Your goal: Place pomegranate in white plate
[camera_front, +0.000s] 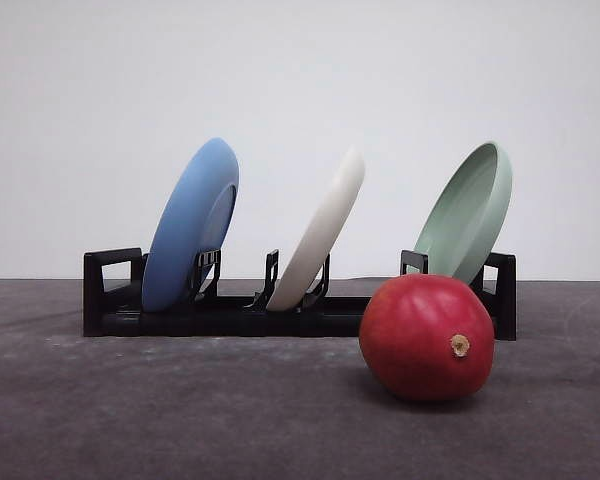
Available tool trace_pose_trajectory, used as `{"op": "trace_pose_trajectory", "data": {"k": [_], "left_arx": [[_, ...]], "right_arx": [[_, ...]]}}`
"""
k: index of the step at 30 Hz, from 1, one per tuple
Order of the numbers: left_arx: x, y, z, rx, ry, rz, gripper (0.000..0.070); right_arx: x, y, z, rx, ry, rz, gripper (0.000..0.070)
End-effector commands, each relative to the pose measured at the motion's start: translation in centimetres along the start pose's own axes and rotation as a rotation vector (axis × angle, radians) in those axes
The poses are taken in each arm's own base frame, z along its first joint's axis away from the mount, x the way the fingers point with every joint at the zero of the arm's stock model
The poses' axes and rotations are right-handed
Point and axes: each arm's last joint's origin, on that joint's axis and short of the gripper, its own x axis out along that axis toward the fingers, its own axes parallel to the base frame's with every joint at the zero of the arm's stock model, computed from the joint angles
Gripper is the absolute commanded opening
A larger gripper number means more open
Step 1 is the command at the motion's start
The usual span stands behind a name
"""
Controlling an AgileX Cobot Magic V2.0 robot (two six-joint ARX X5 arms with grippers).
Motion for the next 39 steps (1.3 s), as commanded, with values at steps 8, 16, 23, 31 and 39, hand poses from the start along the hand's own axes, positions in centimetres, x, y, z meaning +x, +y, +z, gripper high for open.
{"op": "trace_pose_trajectory", "data": {"k": [8,16,23,31,39], "left_arx": [[3.4,-2.4,1.1,0.198,0.088,-0.162,0.0005],[4.0,-4.8,1.3,0.442,0.035,-0.307,0.0005],[3.9,-5.2,1.2,0.459,0.023,-0.331,0.0282],[3.8,-6.1,1.2,0.49,-0.001,-0.4,0.0405],[5.1,-9.8,1.1,0.626,-0.094,-0.546,0.0401]], "right_arx": [[1.7,1.2,0.0,-0.146,0.088,0.098,0.001],[1.8,2.9,-0.6,-0.272,0.118,0.239,0.001],[1.7,3.1,-0.6,-0.279,0.121,0.255,0.0369],[1.7,3.1,-0.6,-0.276,0.121,0.256,0.0406],[1.7,3.1,-0.6,-0.26,0.124,0.263,0.0406]]}}
